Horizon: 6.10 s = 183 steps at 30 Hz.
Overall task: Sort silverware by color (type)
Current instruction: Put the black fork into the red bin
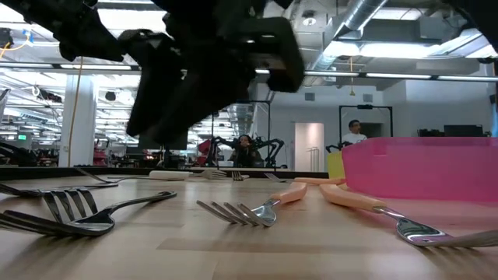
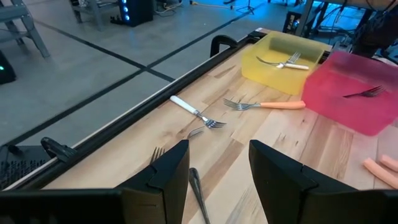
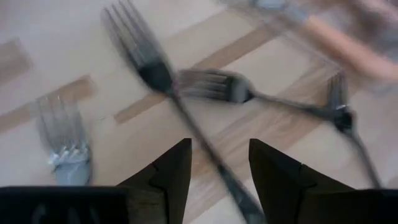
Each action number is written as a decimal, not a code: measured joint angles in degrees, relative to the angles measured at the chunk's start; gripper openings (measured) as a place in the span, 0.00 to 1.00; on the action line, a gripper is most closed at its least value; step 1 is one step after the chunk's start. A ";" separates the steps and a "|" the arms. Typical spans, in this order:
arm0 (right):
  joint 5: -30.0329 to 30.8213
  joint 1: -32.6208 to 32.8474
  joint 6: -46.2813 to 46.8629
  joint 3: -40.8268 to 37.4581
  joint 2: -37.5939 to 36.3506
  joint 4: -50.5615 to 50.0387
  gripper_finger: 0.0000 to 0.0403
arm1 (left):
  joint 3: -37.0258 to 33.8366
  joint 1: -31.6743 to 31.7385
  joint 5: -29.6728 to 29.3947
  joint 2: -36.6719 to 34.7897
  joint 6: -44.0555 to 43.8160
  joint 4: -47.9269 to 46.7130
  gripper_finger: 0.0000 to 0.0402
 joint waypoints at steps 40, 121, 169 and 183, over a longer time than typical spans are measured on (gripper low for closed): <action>-3.12 0.15 -13.21 1.77 7.42 1.28 0.40 | 0.00 0.01 -0.04 0.00 -0.11 0.01 0.38; 3.24 -9.18 23.16 1.76 -1.87 -10.50 0.06 | 0.00 0.02 -0.02 0.01 -0.54 -0.20 0.38; 15.14 -10.85 39.76 1.81 -12.71 -19.34 0.06 | 0.00 0.00 0.00 0.00 -2.43 -0.76 0.38; 14.85 -11.55 43.26 -13.63 -20.82 -16.12 0.06 | 0.00 0.01 -0.05 0.00 -2.47 -2.86 0.38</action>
